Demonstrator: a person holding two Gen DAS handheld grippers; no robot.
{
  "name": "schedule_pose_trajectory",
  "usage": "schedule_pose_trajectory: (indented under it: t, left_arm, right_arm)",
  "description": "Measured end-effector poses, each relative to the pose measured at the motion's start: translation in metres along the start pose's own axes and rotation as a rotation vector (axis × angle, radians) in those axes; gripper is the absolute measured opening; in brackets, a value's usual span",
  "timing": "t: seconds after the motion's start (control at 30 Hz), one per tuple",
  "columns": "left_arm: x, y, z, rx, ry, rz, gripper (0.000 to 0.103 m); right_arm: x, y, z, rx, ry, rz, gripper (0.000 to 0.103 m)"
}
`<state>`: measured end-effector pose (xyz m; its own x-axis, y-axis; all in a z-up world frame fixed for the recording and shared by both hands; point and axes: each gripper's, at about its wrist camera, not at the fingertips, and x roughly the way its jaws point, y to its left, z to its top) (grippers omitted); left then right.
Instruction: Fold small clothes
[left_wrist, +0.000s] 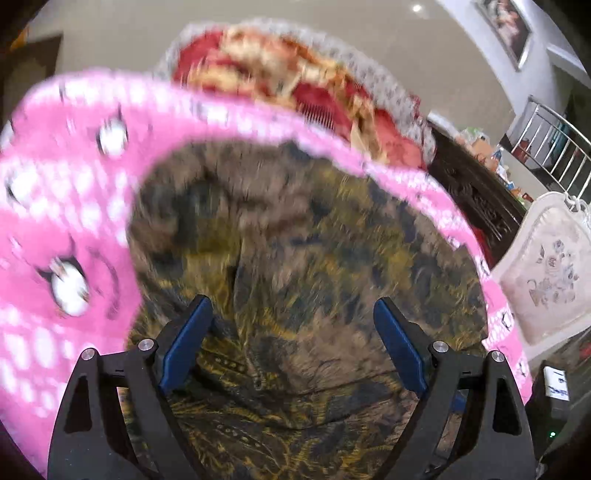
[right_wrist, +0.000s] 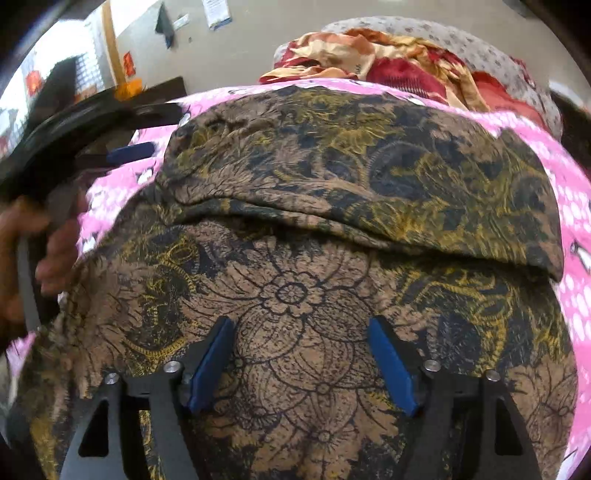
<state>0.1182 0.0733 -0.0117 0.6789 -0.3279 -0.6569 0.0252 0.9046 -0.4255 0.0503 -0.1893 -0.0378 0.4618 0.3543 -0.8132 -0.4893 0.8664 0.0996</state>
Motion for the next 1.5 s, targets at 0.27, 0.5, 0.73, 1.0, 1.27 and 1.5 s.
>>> schedule_pose_trajectory:
  t: [0.27,0.5,0.73,1.0,1.27,1.5]
  left_arm:
    - [0.007,0.021,0.000,-0.076,0.057,-0.127,0.088]
    - [0.010,0.019,0.011,-0.061,0.107,-0.152,0.088]
    - [-0.009,-0.001,-0.015,-0.017,0.104,-0.149,0.070]
    - [0.000,0.014,-0.010,-0.096,0.073,-0.029,0.019]
    - [-0.046,-0.016,0.002,-0.004,-0.089,-0.066,0.004]
    - [-0.060,0.009,0.009,0.031,-0.134,0.048,0.004]
  right_arm:
    - [0.000,-0.005,-0.003,0.024,-0.006,0.031,0.077]
    - [0.000,-0.006,-0.001,0.031,-0.007,0.041,0.078]
    - [0.001,-0.008,0.000,0.034,-0.007,0.047,0.078]
    - [0.001,-0.008,0.000,0.037,-0.007,0.050,0.078]
    - [0.001,-0.009,0.000,0.046,-0.009,0.062,0.079]
    - [0.000,-0.009,0.000,0.044,-0.009,0.060,0.079]
